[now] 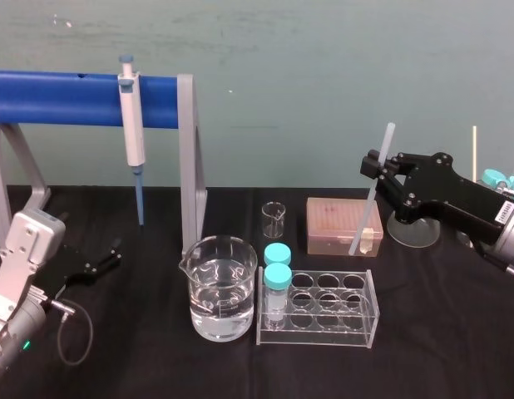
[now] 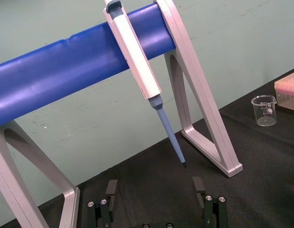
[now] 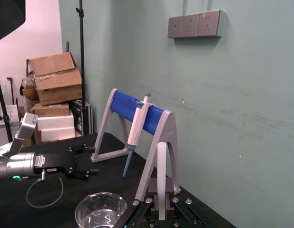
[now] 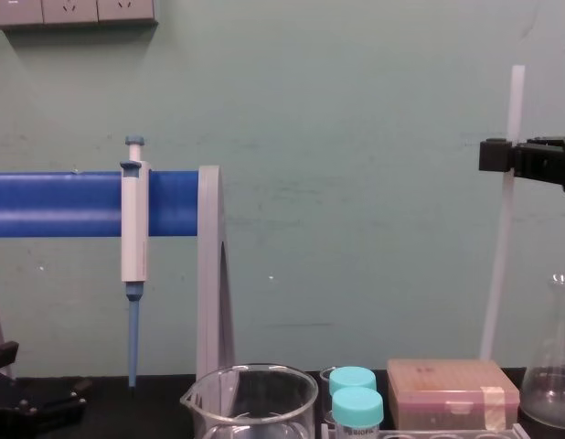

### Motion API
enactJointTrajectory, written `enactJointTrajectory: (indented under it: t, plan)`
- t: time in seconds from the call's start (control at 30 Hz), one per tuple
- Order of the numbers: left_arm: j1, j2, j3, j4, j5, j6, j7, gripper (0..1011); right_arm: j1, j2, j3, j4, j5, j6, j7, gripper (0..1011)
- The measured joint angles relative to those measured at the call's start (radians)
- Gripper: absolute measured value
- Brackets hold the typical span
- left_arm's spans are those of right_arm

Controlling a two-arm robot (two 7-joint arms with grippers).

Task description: Pick up the stirring rod with one hand, then place it down.

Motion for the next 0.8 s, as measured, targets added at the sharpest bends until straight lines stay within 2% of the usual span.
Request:
enactJointTrajectory:
  t: [0.8]
  plan:
    - [0.000, 0.000, 0.000, 0.000, 0.000, 0.000, 0.000, 1000, -0.006, 0.006, -0.006, -0.003, 0.000, -0.006, 0.006, 70]
